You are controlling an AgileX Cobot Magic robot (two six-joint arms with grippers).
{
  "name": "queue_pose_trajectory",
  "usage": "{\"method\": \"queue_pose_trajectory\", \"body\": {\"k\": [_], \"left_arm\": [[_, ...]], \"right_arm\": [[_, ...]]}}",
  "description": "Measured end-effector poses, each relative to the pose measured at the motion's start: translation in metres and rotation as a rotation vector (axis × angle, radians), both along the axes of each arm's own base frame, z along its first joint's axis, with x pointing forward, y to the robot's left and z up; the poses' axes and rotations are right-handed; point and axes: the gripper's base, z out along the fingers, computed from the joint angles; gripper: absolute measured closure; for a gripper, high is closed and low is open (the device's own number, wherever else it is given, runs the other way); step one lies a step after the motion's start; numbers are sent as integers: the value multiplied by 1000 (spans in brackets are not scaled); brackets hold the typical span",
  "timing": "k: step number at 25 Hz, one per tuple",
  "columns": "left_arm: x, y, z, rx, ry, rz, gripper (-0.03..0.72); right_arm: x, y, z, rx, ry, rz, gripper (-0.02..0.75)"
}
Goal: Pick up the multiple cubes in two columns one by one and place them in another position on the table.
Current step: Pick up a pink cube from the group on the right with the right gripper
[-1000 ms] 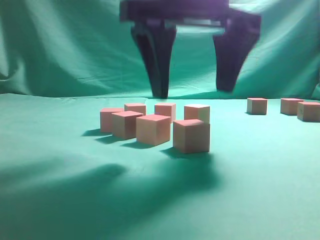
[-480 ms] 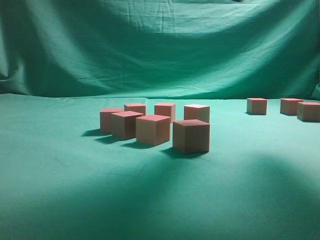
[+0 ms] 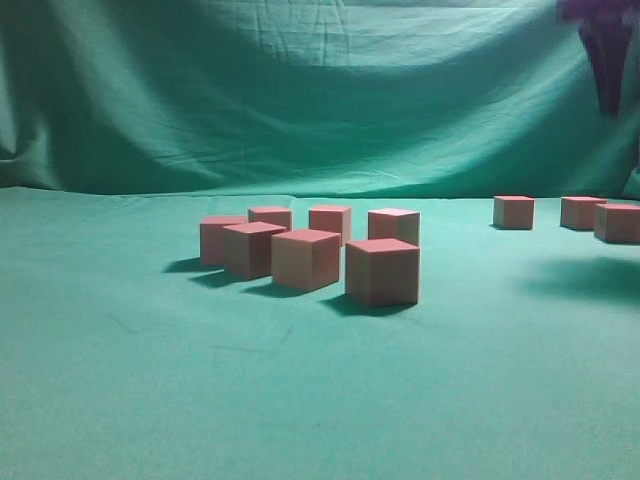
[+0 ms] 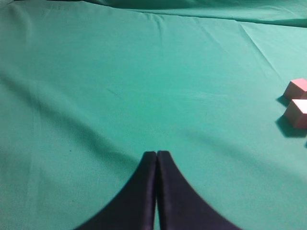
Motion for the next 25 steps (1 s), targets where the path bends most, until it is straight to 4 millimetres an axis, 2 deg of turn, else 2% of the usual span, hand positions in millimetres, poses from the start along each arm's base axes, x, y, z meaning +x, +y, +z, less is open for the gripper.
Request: {"method": "queue_pose_trajectory", "body": {"k": [2, 5, 14, 18, 20, 25], "left_arm": [[0, 0, 0, 0, 0, 0, 688], [0, 0, 0, 0, 0, 0, 688], [0, 0, 0, 0, 0, 0, 688], [0, 0, 0, 0, 0, 0, 688], [0, 0, 0, 0, 0, 0, 688], [0, 0, 0, 0, 0, 0, 688]], "right_arm": [[9, 0, -22, 7, 28, 0, 214], [19, 3, -44, 24, 28, 6, 214], [32, 5, -75, 37, 19, 7, 214], [34, 6, -84, 34, 39, 7, 372], [34, 6, -86, 34, 43, 7, 477], [31, 5, -79, 32, 46, 12, 475]]}}
